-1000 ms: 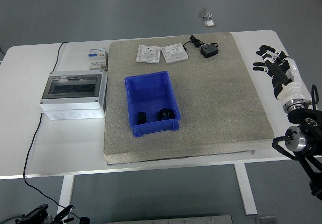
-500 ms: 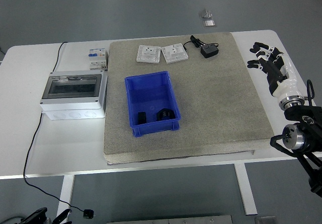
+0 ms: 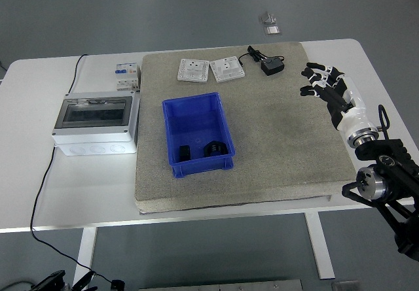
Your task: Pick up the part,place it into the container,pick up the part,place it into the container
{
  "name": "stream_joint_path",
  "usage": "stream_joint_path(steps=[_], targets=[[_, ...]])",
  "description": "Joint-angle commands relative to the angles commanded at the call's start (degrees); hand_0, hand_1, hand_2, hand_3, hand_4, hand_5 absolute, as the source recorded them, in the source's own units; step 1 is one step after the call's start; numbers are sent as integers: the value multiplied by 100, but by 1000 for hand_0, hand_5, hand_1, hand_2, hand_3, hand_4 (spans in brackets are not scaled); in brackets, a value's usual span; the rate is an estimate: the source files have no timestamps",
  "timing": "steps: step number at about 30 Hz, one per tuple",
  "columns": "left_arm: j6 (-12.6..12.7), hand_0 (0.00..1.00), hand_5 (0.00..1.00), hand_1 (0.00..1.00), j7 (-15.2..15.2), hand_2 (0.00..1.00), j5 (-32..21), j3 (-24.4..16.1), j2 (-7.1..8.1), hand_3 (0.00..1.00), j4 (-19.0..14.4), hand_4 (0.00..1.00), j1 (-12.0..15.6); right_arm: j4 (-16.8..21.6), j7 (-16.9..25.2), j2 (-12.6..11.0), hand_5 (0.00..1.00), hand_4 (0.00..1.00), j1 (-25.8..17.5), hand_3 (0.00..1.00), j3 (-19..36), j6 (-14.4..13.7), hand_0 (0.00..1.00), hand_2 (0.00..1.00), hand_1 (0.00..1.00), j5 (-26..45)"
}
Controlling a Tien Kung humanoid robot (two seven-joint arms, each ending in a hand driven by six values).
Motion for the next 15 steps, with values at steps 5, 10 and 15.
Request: stream_joint_path(steps=[5,10,15], targets=[[-1,625,535,704,25,741,62,-47,-12,619,-9,633,-47,-51,-89,-10,323,701,62,689,-140,54,507,758,543,-152],[-18,619,557,703,40,742,147,-87,-11,612,-5,631,-40,-91,-80,-23,324,712,63,691,-162,36,572,758,647,-115],[-18,618,551,702,20,740,117,-71,-15,614,2,640,-1,-126,-20,-9,320,727,14,680,-122,-12,625,749,687,50]])
